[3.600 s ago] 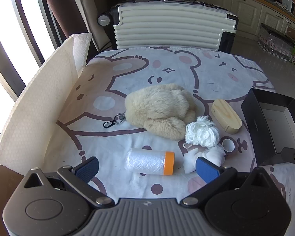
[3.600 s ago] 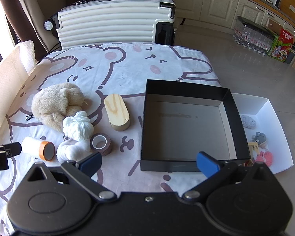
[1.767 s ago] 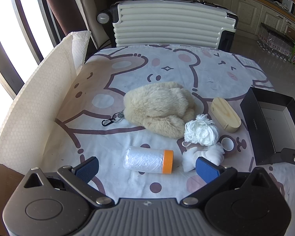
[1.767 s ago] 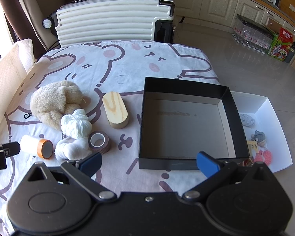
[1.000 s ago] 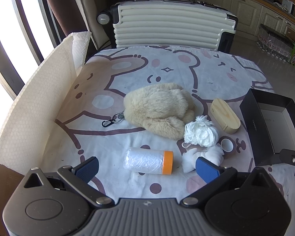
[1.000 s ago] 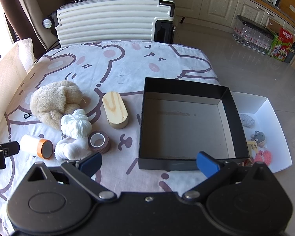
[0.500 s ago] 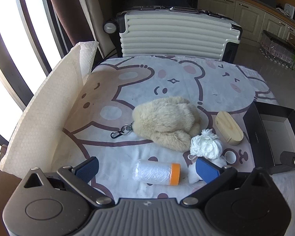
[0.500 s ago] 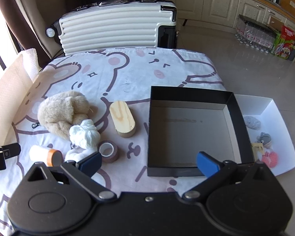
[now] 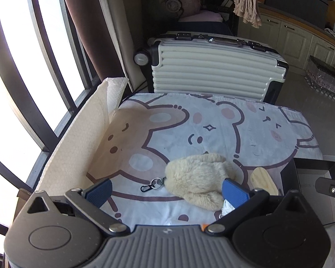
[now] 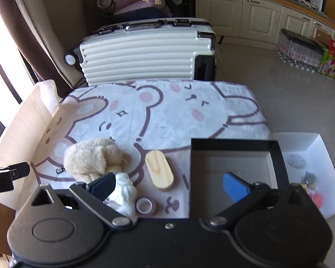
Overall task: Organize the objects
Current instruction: 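Close the left tool on the clear plastic roll while the right tool grasps the brown tape roll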
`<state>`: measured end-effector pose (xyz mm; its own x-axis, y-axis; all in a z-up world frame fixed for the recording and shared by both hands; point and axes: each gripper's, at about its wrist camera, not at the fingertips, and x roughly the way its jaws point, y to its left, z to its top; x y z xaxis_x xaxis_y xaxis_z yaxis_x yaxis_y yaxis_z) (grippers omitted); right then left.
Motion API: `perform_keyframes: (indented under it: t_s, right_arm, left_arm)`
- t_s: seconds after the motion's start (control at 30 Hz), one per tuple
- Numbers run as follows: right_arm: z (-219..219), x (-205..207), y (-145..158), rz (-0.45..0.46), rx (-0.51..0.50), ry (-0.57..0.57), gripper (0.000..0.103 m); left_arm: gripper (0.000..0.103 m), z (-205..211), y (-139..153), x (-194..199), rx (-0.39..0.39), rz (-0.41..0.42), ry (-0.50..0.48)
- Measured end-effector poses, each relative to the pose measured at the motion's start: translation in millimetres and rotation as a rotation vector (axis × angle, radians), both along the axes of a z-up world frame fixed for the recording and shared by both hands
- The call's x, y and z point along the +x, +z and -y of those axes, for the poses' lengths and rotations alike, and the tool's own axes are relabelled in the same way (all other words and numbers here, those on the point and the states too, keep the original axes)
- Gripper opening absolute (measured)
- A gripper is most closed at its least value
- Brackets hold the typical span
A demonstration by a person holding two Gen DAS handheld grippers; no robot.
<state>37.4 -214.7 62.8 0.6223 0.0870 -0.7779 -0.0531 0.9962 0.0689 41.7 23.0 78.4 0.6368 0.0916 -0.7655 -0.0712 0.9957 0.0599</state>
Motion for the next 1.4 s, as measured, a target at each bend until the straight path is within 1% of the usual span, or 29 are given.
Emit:
perform_keyframes:
  t_s: [0.1,0.23,0.33,0.43,0.53,0.67,0.7,0.73,0.77,0.87,0.97,1.1,1.17,1.27,1.4]
  right_arm:
    - [-9,11,4,0.005,0.002,0.014,0.103]
    - [-18,24,-1,0.006,0.027,0.015,0.103]
    - [-24,31,-17,-0.013,0.038,0.025,0.103]
    - [-29,34,-36,-0.035,0.026,0.055,0.103]
    - [-31,35,-54,-0.050,0.022,0.091,0.103]
    - [-30,37,-72,-0.064,0.024,0.134,0.103]
    - [-29,37,-75,-0.073,0.022,0.137,0.101]
    - [-28,38,-80,-0.084,0.024,0.141,0.095]
    - [-26,40,-83,-0.099,0.032,0.145,0.094]
    - [-22,41,-94,-0.125,0.058,0.150,0.092]
    - [-21,41,-101,-0.140,0.058,0.162,0.090]
    - [-22,43,-107,-0.160,0.049,0.171,0.089]
    - [-22,44,-110,-0.169,0.049,0.176,0.089]
    - [-23,43,-114,-0.181,0.052,0.190,0.087]
    - [-27,41,-121,-0.191,0.036,0.225,0.083]
  left_arm:
    - [0.103,2,3,10,0.006,-0.002,0.015]
    - [0.103,3,-10,21,-0.009,-0.030,0.038]
    - [0.103,0,-28,26,-0.021,-0.068,0.059]
    - [0.103,-7,-48,29,-0.040,-0.110,0.087]
    - [0.103,-16,-71,30,-0.086,-0.167,0.127]
    - [0.098,-23,-99,32,-0.132,-0.236,0.168]
    - [0.098,-24,-104,33,-0.145,-0.249,0.180]
    - [0.097,-26,-109,34,-0.162,-0.261,0.193]
    - [0.096,-27,-113,35,-0.180,-0.274,0.206]
    - [0.094,-31,-127,35,-0.231,-0.313,0.243]
    - [0.091,-35,-139,36,-0.282,-0.359,0.286]
    - [0.089,-41,-154,33,-0.382,-0.421,0.350]
    - [0.086,-43,-160,32,-0.434,-0.446,0.385]
    - [0.083,-46,-166,29,-0.500,-0.460,0.435]
    - [0.078,-47,-171,27,-0.554,-0.462,0.494]
